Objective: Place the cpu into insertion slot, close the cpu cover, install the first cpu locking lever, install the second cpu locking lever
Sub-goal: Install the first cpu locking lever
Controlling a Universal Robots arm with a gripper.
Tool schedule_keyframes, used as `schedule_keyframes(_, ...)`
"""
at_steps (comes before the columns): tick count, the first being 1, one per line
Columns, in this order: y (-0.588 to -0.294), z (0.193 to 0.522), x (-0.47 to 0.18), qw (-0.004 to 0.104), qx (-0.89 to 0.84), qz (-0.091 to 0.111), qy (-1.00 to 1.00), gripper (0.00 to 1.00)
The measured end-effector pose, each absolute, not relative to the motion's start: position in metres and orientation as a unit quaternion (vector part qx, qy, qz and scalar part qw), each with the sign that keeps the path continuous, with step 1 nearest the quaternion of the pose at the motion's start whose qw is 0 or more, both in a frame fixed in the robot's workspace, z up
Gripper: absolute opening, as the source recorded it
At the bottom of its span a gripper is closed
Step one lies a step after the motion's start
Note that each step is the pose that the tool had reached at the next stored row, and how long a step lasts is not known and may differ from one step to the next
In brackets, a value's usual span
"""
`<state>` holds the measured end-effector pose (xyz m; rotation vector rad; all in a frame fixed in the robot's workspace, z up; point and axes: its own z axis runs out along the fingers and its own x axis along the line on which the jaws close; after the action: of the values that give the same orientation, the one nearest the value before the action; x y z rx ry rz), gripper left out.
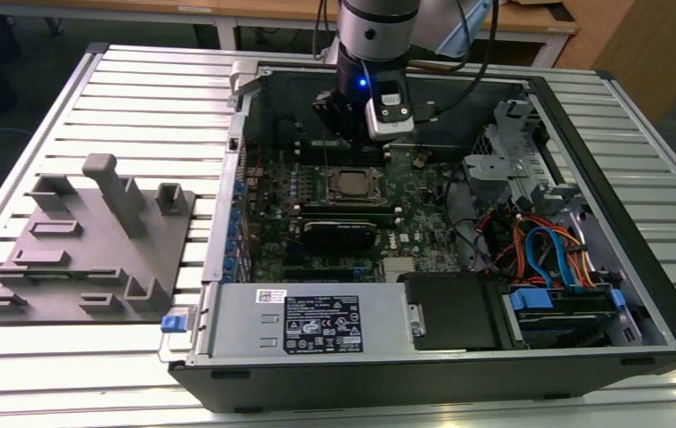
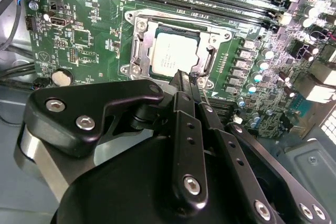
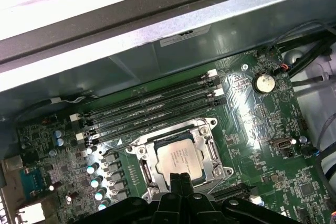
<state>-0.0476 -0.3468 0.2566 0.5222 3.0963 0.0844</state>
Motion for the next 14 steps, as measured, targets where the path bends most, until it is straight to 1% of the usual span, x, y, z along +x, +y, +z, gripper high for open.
schedule_keyframes(14, -0.3468, 0.2566, -0.0476, 0.0, 0.165, 0.027, 0.986, 0.11)
